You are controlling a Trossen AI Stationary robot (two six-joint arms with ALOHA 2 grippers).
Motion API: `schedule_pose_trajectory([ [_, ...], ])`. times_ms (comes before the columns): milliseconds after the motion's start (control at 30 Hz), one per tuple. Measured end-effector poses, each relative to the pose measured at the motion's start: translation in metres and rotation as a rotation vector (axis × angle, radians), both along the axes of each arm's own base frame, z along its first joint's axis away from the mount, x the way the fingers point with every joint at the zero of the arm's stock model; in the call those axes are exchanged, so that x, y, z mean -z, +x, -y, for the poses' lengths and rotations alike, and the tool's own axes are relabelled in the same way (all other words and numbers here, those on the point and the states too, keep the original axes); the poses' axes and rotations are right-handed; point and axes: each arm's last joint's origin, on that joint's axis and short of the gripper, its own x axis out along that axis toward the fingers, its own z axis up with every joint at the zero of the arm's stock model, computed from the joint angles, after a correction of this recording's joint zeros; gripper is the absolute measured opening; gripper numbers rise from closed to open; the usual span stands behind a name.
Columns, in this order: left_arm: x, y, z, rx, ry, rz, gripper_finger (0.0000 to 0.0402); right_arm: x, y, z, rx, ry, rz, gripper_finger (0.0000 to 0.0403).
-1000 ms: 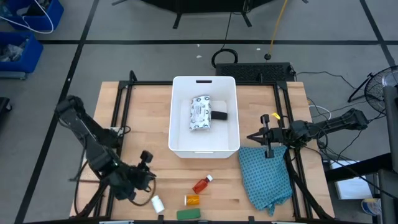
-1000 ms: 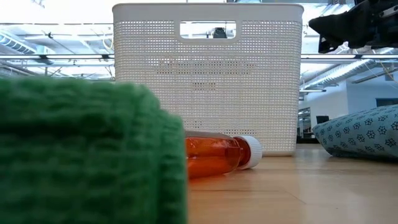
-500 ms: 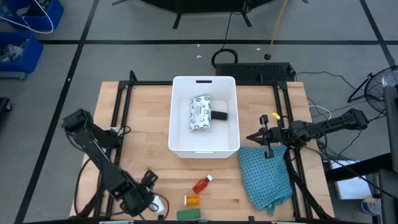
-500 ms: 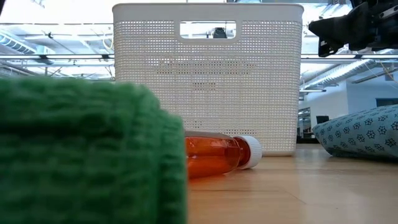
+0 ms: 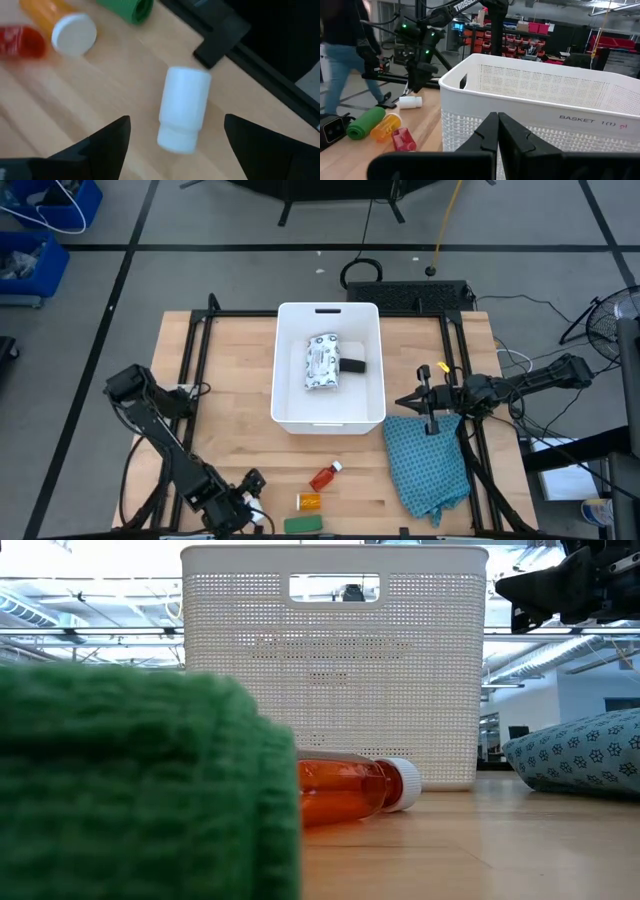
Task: Pick & place medical supplies in basket/bin
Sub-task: Put the white pill bottle into the white bin
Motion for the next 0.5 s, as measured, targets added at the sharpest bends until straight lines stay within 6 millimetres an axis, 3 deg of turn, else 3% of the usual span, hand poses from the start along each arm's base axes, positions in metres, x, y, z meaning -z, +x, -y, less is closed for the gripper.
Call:
schedule_pose_trajectory([
  [500, 0.040, 0.019, 0.005, 0.040, 0.016, -0.083, 0.0328, 0.008, 0.000, 0.002, 0.079, -0.003, -0.007, 0.0000],
])
